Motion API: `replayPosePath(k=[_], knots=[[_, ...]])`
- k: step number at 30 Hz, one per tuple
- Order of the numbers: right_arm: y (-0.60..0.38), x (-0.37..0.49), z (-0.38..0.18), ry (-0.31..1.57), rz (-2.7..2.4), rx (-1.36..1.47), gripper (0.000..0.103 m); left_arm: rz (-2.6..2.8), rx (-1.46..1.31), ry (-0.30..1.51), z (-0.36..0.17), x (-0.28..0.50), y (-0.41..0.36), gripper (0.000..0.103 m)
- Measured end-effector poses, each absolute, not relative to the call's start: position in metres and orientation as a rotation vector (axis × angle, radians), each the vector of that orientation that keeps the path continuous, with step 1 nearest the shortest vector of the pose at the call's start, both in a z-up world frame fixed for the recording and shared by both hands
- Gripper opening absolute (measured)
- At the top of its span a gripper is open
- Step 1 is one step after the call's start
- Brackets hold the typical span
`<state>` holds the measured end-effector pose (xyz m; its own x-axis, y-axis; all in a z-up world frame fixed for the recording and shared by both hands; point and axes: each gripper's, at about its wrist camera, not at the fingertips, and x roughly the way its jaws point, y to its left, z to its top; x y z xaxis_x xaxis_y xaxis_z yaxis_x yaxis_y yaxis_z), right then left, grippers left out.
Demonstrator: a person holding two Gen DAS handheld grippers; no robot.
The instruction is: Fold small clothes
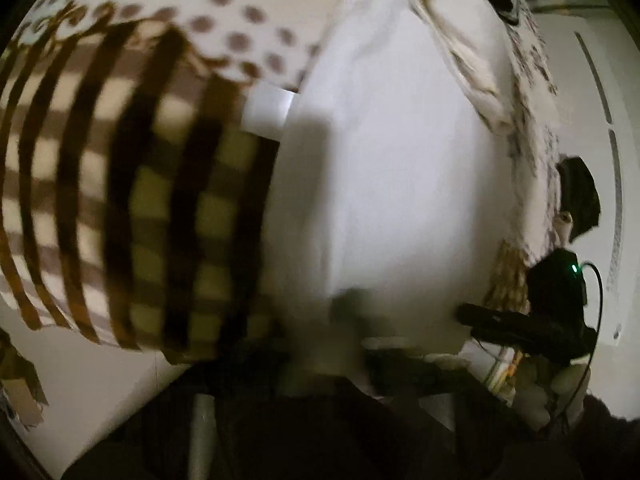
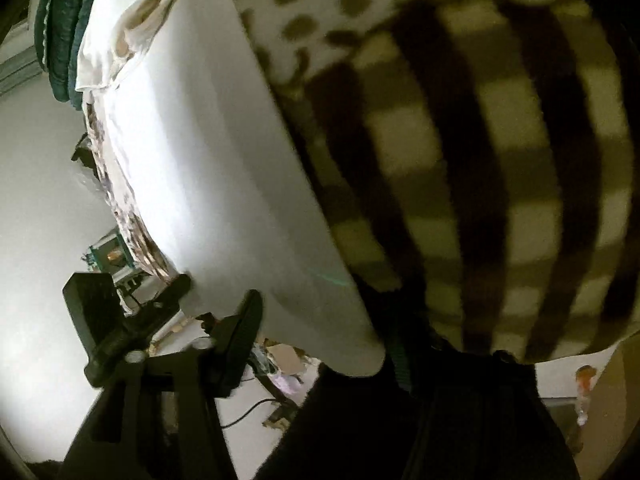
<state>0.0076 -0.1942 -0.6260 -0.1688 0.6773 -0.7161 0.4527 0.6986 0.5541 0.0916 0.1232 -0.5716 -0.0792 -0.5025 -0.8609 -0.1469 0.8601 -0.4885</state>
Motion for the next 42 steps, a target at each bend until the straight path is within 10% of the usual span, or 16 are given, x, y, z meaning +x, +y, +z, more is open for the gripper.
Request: replayPosePath(k=[3, 29, 32, 34, 38, 42], knots=[[-0.191, 0.003, -0.619, 1.793, 0.249, 0.927, 0.006, -0.314, -0.533, 1.617, -0.555, 0.090, 0.122, 0.004], [-0.256, 0.240, -0.488, 1.350, 0.264, 0.990, 0.008, -0.414, -0.742, 1.275, -0.478, 0.329, 0.100, 0.004], [-0.269, 0.275, -0.509, 1.327, 0.225, 1.044, 0.009, -0.405, -0.840, 1.299, -0.504, 0.371, 0.103, 0.020], [-0.272, 0.297, -0.518, 1.308, 0.212, 1.067, 0.015, -0.413, -0.923, 1.278, -0.509, 0.388, 0.109, 0.052], [-0.286, 0.318, -0.521, 1.249, 0.217, 1.132, 0.065, -0.406, -1.001, 1.212, -0.504, 0.408, 0.125, 0.054], [-0.296, 0.312, -0.514, 1.235, 0.190, 1.089, 0.070, -0.373, -0.829, 1.223, -0.498, 0.414, 0.129, 0.056]])
